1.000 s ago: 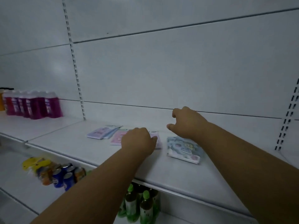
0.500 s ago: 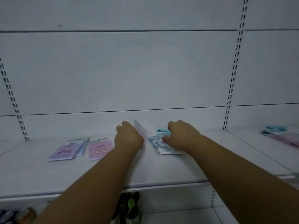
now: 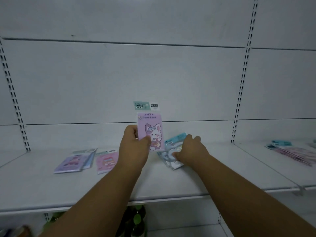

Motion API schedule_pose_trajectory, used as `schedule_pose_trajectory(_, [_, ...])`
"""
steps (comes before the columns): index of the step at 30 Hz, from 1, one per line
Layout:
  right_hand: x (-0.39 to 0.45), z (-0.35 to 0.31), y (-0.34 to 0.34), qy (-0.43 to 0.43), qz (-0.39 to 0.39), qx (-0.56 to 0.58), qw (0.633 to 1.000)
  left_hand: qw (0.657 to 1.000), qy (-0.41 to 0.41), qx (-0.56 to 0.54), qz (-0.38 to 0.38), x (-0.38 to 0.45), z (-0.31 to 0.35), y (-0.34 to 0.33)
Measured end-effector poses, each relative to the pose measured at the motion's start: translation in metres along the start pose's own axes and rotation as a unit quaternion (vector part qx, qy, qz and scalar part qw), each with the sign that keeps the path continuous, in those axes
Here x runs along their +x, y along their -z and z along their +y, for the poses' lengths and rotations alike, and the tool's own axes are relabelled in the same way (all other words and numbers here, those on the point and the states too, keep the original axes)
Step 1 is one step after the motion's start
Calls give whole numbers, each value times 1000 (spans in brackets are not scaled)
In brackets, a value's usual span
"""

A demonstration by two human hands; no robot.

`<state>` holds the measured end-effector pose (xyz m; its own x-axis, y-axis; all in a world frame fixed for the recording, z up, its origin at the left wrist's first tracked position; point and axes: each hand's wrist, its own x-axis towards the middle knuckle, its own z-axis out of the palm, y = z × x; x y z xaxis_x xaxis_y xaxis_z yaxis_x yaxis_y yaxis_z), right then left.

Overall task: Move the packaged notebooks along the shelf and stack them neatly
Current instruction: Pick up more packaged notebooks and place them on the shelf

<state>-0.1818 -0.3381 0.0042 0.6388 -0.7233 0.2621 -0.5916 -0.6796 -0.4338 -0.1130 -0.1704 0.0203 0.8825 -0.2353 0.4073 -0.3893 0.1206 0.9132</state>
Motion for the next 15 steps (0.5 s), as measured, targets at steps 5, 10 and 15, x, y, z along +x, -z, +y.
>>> schedule_pose_trajectory(5, [-4, 17, 32, 58, 124, 115, 984, 1000, 21, 8, -20, -13, -5, -16])
schedule_pose_trajectory(10, [-15, 63, 80, 64, 218, 228, 947, 998, 38, 22, -46, -31, 2, -60])
schedule_pose_trajectory(15, [-21, 138, 135, 64, 263, 251, 929, 995, 32, 19, -94, -63, 18, -144])
